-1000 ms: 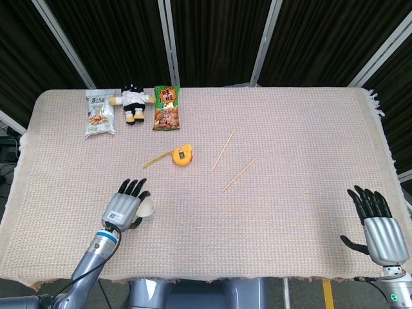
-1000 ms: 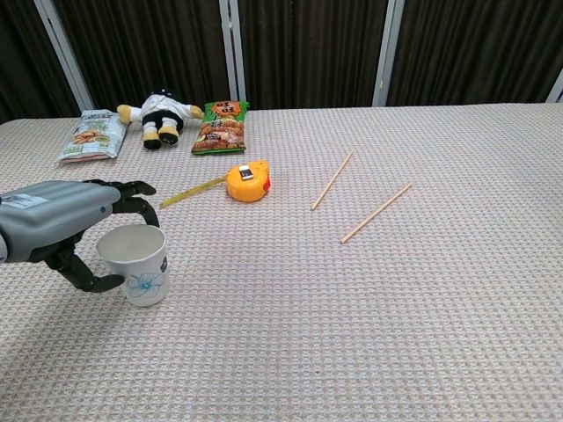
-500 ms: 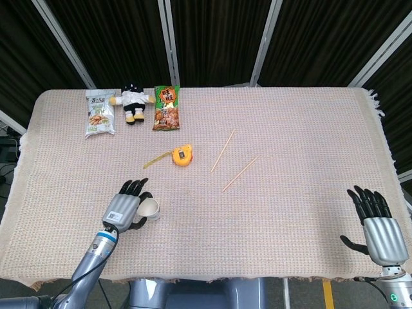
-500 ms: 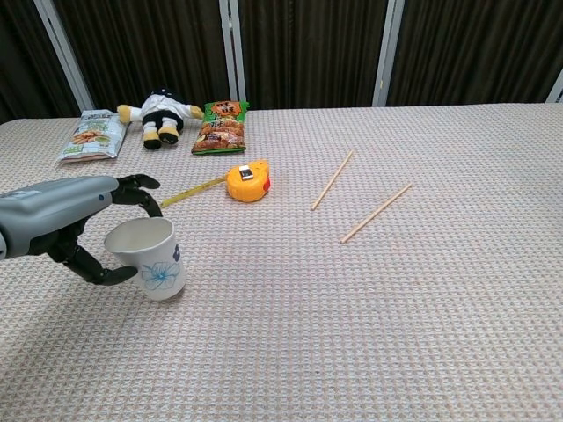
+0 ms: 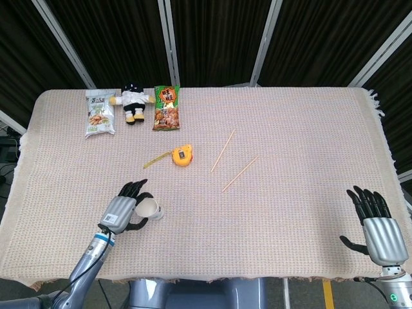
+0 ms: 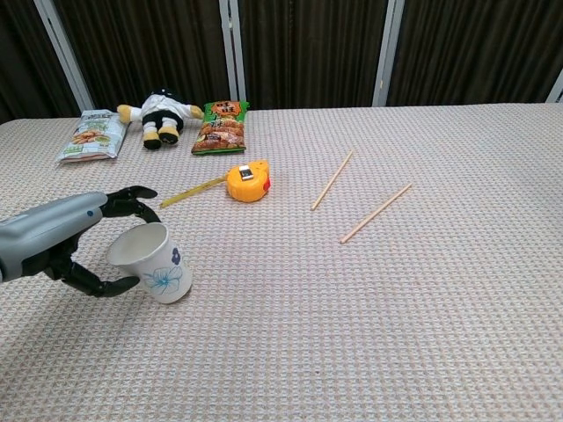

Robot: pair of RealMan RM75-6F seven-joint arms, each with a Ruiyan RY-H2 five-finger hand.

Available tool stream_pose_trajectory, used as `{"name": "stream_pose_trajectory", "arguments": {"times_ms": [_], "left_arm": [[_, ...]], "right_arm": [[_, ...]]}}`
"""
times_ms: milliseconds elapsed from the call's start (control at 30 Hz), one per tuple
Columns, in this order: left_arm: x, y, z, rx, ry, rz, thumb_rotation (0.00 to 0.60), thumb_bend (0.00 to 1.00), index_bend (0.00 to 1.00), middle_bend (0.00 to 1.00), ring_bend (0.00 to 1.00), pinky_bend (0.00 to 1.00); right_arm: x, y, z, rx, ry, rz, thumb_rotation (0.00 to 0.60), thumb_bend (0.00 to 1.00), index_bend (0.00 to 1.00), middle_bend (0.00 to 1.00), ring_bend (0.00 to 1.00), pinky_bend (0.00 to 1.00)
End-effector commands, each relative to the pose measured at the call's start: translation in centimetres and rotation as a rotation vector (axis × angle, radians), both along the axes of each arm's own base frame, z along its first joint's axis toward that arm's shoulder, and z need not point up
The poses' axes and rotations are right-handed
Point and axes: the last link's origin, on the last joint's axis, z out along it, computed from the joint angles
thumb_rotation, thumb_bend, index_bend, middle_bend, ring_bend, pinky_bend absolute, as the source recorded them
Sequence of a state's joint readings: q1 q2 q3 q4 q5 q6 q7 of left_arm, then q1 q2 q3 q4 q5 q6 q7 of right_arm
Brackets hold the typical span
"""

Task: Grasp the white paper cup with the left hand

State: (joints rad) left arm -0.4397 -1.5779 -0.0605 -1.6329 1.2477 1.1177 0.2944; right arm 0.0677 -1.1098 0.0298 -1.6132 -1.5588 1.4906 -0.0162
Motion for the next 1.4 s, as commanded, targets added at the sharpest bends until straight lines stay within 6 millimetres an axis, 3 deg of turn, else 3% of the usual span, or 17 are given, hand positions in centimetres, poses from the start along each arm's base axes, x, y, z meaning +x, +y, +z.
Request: {"name": "stream_pose_trajectory", "arguments": {"times_ms": [33, 267, 500, 833, 1000, 1400], "left_arm": [[-1.0, 0.0, 0.5, -0.001, 0.041, 0.015, 0.6, 0.26, 0.22, 0.0, 0.0, 0.0], [-2.8, 0.1, 2.2, 0.005, 0.144, 0.048, 0.6, 0.23, 0.05, 0.0, 0.0, 0.0], [-2.7, 0.2, 3.6, 0.005, 0.187, 0.064, 0.6, 0.19, 0.03, 0.0, 0.0, 0.0], [0.1, 0.7, 2.3, 0.032, 0.311, 0.009, 0.6, 0.13, 0.15, 0.0, 0.0, 0.0], [1.3, 0.8, 1.0, 0.041, 0.366, 0.002, 0.6, 0.13, 0.17, 0.0, 0.0, 0.0], [2.6, 1.3, -2.0, 0.055, 0.432, -0.004, 0.6, 0.13, 0.3, 0.0, 0.0, 0.0]], "right_arm": [[0.1, 0.0, 0.0, 0.001, -0.001, 0.003, 0.6, 0.05, 0.0, 0.0, 0.0, 0.0], [0.1, 0.0, -0.1, 0.002, 0.0, 0.003, 0.6, 0.05, 0.0, 0.0, 0.0, 0.0], [0.1, 0.0, -0.3, 0.01, 0.003, 0.0, 0.6, 0.05, 0.0, 0.0, 0.0, 0.0], [0.2, 0.1, -0.3, 0.012, 0.002, 0.004, 0.6, 0.05, 0.0, 0.0, 0.0, 0.0], [0.3, 0.2, -0.2, 0.009, -0.003, 0.009, 0.6, 0.05, 0.0, 0.0, 0.0, 0.0], [0.3, 0.3, 0.0, 0.01, -0.011, 0.013, 0.6, 0.05, 0.0, 0.0, 0.0, 0.0]]}}
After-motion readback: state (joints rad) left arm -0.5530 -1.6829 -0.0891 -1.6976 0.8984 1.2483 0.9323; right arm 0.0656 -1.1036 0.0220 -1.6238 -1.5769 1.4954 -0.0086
